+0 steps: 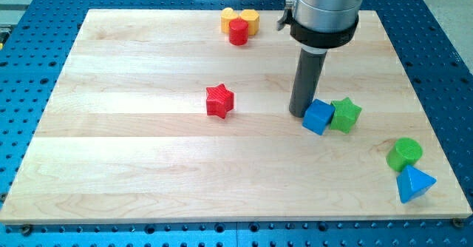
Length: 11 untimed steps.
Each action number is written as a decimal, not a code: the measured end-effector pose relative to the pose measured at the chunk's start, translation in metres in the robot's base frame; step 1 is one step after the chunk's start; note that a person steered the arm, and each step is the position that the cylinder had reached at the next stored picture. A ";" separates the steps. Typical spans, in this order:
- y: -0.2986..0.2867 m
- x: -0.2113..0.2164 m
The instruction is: Push the cube to the bottom right of the red star
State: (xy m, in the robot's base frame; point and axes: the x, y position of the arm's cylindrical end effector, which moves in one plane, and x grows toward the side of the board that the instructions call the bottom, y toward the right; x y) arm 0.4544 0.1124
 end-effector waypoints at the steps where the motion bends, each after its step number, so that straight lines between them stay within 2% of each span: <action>1: 0.059 0.007; 2: 0.056 0.022; 4: 0.086 0.025; 6: 0.003 0.043; 7: 0.070 0.084; 8: 0.072 0.100; 9: 0.073 0.136; 10: 0.002 0.135; 11: -0.005 0.079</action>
